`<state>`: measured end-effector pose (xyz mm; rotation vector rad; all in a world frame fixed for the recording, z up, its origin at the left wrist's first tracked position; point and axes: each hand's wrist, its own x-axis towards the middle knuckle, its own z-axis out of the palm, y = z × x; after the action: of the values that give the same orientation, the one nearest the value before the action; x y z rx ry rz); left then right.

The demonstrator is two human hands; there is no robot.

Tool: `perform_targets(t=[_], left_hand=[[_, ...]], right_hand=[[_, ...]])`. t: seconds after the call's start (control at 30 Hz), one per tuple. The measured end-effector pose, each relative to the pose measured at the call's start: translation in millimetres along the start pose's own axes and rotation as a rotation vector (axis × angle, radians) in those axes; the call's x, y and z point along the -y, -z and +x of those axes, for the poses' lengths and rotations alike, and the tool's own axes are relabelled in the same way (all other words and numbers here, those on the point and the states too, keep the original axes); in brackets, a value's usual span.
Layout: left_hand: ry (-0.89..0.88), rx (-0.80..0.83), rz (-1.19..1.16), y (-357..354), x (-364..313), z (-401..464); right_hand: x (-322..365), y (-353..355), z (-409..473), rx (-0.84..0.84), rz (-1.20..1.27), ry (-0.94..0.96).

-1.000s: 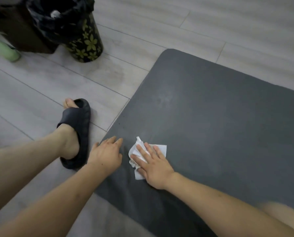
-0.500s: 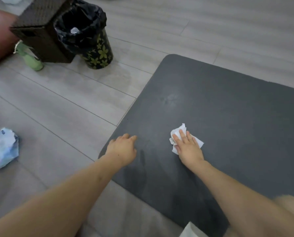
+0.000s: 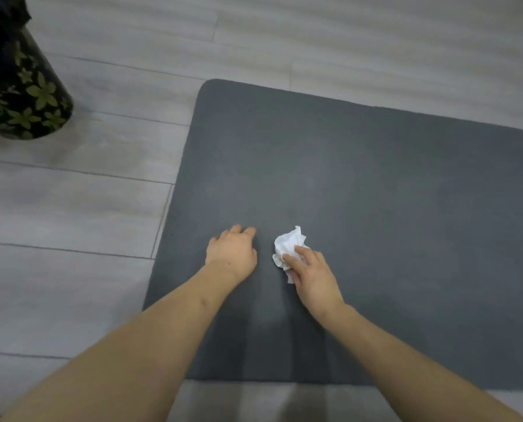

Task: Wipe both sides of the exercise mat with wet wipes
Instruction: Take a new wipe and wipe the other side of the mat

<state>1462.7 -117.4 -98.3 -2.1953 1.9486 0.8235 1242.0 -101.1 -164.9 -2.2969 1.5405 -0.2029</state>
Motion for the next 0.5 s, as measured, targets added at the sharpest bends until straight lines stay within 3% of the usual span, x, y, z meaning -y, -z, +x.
perform_targets(t=[0.13,0.27,0.5], left_hand=[[-0.102,-0.053,-0.137,-8,-7,17],[-0.187,-0.013,-0.233,-15,-33,12],[-0.288,0.008,-0.209,-3,-88,9]], right_hand=[[25,-8,-13,-0.103,0.092,-0.193],[39,12,-22,-0.084,0.169,-0.383],[20,70,-47,-0.371,0.331,-0.710]])
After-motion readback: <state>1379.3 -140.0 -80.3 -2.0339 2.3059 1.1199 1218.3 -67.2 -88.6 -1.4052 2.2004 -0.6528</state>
